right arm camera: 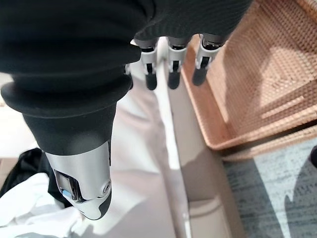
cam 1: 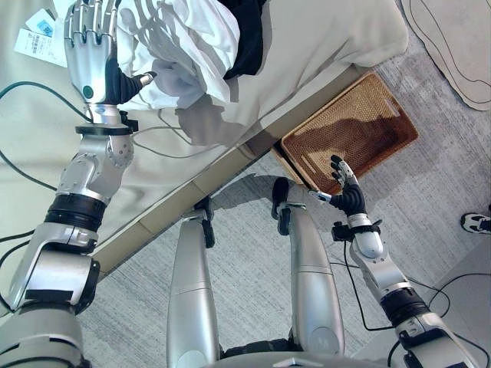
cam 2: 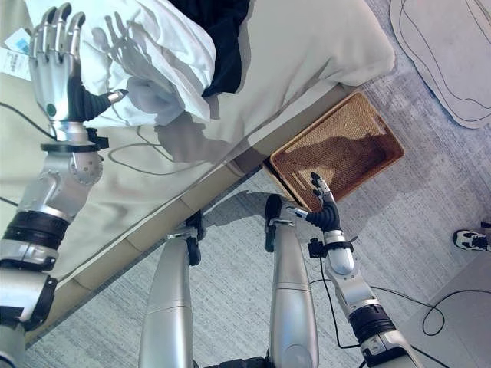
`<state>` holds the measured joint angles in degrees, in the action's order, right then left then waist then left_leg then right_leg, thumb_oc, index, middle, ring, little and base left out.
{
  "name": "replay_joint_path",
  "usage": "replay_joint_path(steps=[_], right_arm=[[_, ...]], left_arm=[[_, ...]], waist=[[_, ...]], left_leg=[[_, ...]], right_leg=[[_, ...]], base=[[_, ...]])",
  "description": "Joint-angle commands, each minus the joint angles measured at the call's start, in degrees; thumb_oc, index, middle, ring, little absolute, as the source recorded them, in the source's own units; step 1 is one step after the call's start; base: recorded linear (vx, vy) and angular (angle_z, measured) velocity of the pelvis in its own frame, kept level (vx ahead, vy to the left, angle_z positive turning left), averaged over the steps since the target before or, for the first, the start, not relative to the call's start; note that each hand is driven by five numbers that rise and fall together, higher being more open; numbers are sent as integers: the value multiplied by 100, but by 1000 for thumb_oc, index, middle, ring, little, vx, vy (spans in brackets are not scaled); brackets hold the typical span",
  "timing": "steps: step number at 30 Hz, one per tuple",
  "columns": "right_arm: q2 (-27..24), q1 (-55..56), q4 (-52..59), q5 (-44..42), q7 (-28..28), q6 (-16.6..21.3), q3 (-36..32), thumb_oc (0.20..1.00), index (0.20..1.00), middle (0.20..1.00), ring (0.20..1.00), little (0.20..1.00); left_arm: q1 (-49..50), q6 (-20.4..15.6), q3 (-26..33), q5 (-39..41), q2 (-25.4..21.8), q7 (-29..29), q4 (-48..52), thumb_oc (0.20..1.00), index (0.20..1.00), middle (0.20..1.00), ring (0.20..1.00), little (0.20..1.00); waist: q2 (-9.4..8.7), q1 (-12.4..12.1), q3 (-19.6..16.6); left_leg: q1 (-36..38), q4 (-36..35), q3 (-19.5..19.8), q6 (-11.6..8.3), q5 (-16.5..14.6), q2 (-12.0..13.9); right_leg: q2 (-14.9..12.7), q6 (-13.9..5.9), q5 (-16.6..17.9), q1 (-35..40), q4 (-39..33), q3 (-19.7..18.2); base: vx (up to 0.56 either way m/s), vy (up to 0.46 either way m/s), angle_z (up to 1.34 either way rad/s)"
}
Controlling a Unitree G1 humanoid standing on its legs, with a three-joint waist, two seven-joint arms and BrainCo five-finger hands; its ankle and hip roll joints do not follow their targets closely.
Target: Pick up clothes into the bucket
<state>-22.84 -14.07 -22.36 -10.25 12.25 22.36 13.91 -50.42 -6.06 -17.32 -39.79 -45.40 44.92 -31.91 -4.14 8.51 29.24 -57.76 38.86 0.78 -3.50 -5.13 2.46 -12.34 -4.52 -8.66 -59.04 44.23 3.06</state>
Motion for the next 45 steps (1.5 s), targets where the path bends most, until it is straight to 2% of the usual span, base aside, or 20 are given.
replay_joint_path(steps=[1,7,16,17,18,19,20,27,34,38,40,44,45], right_arm=[[-49,330,326,-158,-98,404,15,1000,1000,1000,1000,1000],[-88,245,351,-201,-180,432,96,1000,1000,1000,1000,1000],[-102,169,329,-222,-188,400,93,1000,1000,1000,1000,1000],[-99,184,323,-244,-198,399,81,1000,1000,1000,1000,1000],[-99,200,322,-257,-212,396,76,1000,1000,1000,1000,1000],[-97,212,324,-257,-222,392,75,1000,1000,1000,1000,1000],[-97,236,332,-266,-244,389,67,1000,1000,1000,1000,1000],[-44,293,276,-236,-290,375,22,1000,1000,1000,1000,1000],[0,319,243,-185,-307,369,12,1000,1000,1000,1000,1000],[23,339,178,-70,-256,318,-43,1000,1000,1000,1000,1000],[60,335,106,-13,-210,275,-132,1000,1000,1000,1000,1000],[73,339,46,43,-165,230,-220,1000,1000,1000,1000,1000],[90,335,31,61,-160,195,-271,1000,1000,1000,1000,1000]], left_arm=[[-361,29,-298,-140,-167,-3,-577,1000,1000,1000,1000,1000],[-936,-80,-918,36,-321,-494,-1266,1000,1000,1000,1000,1000],[-1568,-14,-1583,317,-210,-1156,-2332,1000,1000,1000,1000,1000],[-1576,-19,-1597,349,-192,-1213,-2377,815,815,815,815,815],[-1594,-12,-1620,343,-196,-1255,-2419,589,589,589,589,589],[-1598,-17,-1615,336,-194,-1257,-2397,489,489,489,489,489],[-1557,-40,-1582,355,-206,-1288,-2355,200,200,200,200,200],[-1114,-175,-1280,320,-332,-1352,-1844,200,200,200,200,200],[-576,-304,-887,325,-327,-1344,-1265,200,200,200,200,200],[151,-463,-383,350,-227,-1365,-662,200,200,200,200,200],[641,-569,-41,383,-22,-1369,-288,200,200,200,200,200],[1118,-683,227,445,164,-1424,13,200,200,200,200,200],[1430,-807,373,499,271,-1463,275,200,200,200,200,200]], waist=[[35,107,-720],[59,189,-818],[77,274,-881],[75,285,-897],[75,291,-909],[76,294,-917],[85,293,-932],[126,237,-1026],[153,151,-1069],[157,38,-1070],[162,-51,-1091],[172,-118,-1120],[180,-180,-1171]], left_leg=[[-369,167,81,84,-93,-77],[-497,83,66,69,-22,-65],[-625,16,14,56,77,-29],[-637,7,11,59,81,-23],[-641,0,4,60,82,-25],[-646,2,3,58,82,-22],[-647,-11,-7,54,85,-16],[-531,-177,-21,36,125,-13],[-37,-560,-31,28,200,-33],[533,-974,-46,-4,288,-46],[989,-1277,-43,7,334,-74],[1529,-1597,1,1,393,-107],[1852,-1780,36,0,423,-120]], right_leg=[[-93,-415,669,-45,-785,-433],[-70,-431,761,-146,-930,-453],[-44,-474,901,-302,-1050,-541],[-37,-475,912,-322,-1055,-546],[-30,-477,920,-330,-1062,-557],[-32,-478,921,-331,-1064,-558],[-31,-480,929,-335,-1075,-561],[-52,-486,954,-210,-1224,-498],[-87,-502,996,266,-1536,-403],[-117,-525,1060,825,-1895,-311],[-156,-550,1092,1275,-2132,-250],[-197,-567,1129,1852,-2441,-134],[-218,-568,1141,2205,-2610,-77]], base=[[0,0,0],[0,0,0],[-3,5,-3],[1,-3,-3],[0,0,0],[0,0,0],[0,0,0],[0,0,0],[1,-4,1],[9,-4,-1],[53,-11,1],[75,-23,10],[72,-25,15]])
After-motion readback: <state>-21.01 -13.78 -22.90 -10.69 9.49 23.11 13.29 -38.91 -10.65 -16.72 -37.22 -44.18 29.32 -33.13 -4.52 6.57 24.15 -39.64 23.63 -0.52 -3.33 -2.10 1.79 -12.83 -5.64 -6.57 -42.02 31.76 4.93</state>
